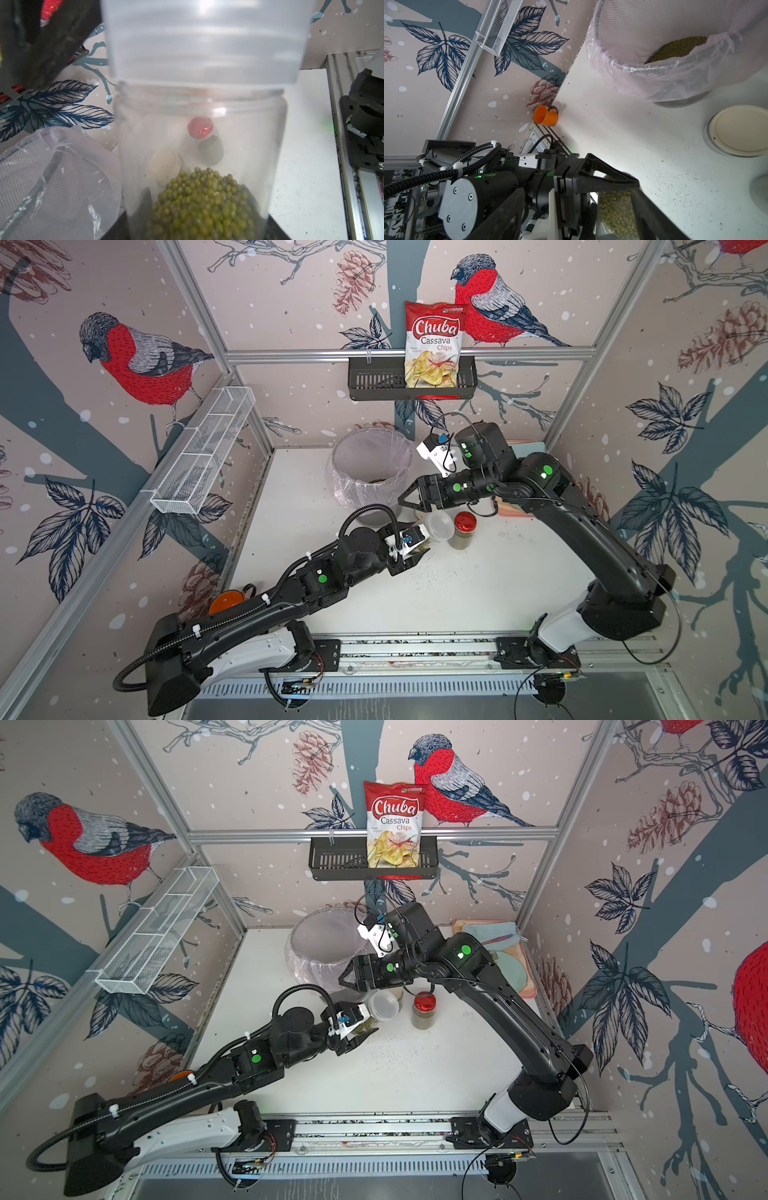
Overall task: Empty moldy mung beans from jars
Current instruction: Pick up the jar from the center of the board.
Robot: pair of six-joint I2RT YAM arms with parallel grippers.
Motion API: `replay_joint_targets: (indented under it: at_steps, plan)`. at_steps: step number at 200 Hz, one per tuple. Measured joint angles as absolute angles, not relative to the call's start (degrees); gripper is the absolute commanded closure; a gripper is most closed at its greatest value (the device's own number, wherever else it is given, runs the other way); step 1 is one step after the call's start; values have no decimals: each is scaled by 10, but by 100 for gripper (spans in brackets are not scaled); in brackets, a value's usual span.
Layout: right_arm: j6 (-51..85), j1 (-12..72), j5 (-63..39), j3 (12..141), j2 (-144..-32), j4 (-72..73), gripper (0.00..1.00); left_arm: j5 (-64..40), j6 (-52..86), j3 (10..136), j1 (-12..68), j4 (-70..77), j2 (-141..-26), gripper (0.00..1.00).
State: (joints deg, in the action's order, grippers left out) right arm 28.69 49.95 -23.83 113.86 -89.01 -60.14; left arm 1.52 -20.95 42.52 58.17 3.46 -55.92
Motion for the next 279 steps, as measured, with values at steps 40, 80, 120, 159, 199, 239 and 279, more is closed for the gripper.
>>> replay_joint_targets:
  at_steps: [40, 80, 120, 159, 199, 239, 279]
  plan:
    - [286, 494, -228, 1141, -890, -605, 19, 15, -212, 425, 582, 34, -559, 89]
    - [282, 469, -176, 1168, -879, -611, 18, 17, -213, 425, 582, 34, -559, 89]
    - [269, 457, -150, 1165, -866, -632, 18, 32, -214, 425, 582, 34, -560, 90]
    - [267, 453, -138, 1143, -841, -649, 18, 52, -214, 435, 582, 29, -579, 91]
    - [259, 454, -140, 1128, -835, -653, 19, 83, -214, 443, 582, 27, -583, 94]
    - [256, 453, -150, 1118, -831, -656, 18, 122, -215, 442, 582, 27, -582, 95]
    - [257, 453, -161, 1106, -831, -656, 17, 152, -225, 442, 582, 28, -583, 95]
